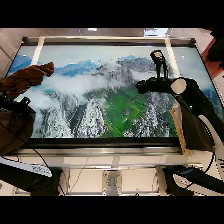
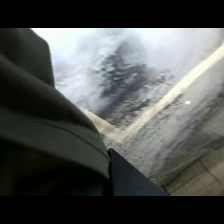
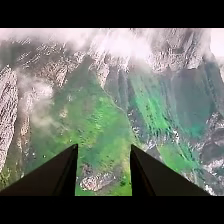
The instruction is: Fold the shirts.
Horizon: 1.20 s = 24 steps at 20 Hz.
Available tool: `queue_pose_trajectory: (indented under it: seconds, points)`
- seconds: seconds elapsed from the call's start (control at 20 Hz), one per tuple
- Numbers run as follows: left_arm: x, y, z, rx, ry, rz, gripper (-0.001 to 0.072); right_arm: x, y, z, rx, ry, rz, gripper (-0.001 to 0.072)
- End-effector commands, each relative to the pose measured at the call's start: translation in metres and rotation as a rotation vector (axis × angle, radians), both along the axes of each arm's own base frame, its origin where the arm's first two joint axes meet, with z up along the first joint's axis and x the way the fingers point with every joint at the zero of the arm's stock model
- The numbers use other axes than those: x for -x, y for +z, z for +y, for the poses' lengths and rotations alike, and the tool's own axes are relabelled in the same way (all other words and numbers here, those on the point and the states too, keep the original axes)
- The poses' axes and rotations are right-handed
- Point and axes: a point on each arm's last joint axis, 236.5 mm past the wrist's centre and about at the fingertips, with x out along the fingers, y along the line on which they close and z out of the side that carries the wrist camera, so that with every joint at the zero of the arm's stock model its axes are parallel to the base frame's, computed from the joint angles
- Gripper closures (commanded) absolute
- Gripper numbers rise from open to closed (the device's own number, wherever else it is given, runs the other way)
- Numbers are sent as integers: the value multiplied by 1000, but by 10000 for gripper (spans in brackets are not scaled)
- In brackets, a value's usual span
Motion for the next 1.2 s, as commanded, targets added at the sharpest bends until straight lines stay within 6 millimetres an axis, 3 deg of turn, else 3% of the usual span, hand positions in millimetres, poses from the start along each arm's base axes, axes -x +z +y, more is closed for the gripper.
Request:
queue_pose_trajectory:
  seconds: [0.0, 0.1, 0.2, 0.3, 0.4, 0.5, 0.65, 0.7, 0.75, 0.8, 0.85, 0.9, 0.95, 1.05, 1.15]
  points:
    - [-54, 49, -72, 274, -73, -272, 698, -1, 2, 0, -4, -2, -6, 347]
    - [-86, 101, -135, 432, -173, -468, 699, -3, 9, 1, -6, 0, -18, 533]
    - [-100, 153, -207, 550, -312, -608, 699, -7, 27, -3, -4, -1, -43, 544]
    - [-92, 183, -285, 594, -509, -642, 699, -10, 52, -13, 6, -12, -86, 540]
    - [-73, 195, -368, 583, -704, -653, 699, -12, 80, -31, 20, -38, -139, 492]
    - [-53, 194, -436, 548, -828, -669, 698, -11, 113, -57, 29, -89, -208, 492]
    - [-36, 183, -502, 480, -902, -713, 668, 0, 144, -88, 28, -153, -268, 492]
    - [-35, 184, -515, 471, -899, -733, 428, 4, 147, -95, 31, -165, -263, 491]
    - [-38, 186, -519, 462, -888, -751, 104, 10, 143, -99, 26, -173, -233, 491]
    - [-43, 187, -519, 452, -870, -763, 7, 17, 132, -99, 2, -186, -165, 490]
    - [-51, 187, -514, 440, -850, -773, 5, 24, 118, -94, -23, -185, -91, 451]
    - [-64, 186, -503, 414, -817, -789, 6, 33, 97, -83, -65, -165, 0, 235]
    - [-78, 183, -489, 370, -782, -799, 6, 42, 74, -68, -110, -136, 88, 112]
    - [-105, 163, -449, 248, -688, -743, 6, 61, 16, -44, -166, -98, 269, 108]
    - [-118, 132, -402, 89, -660, -653, 6, 77, -42, -26, -204, -112, 424, 108]
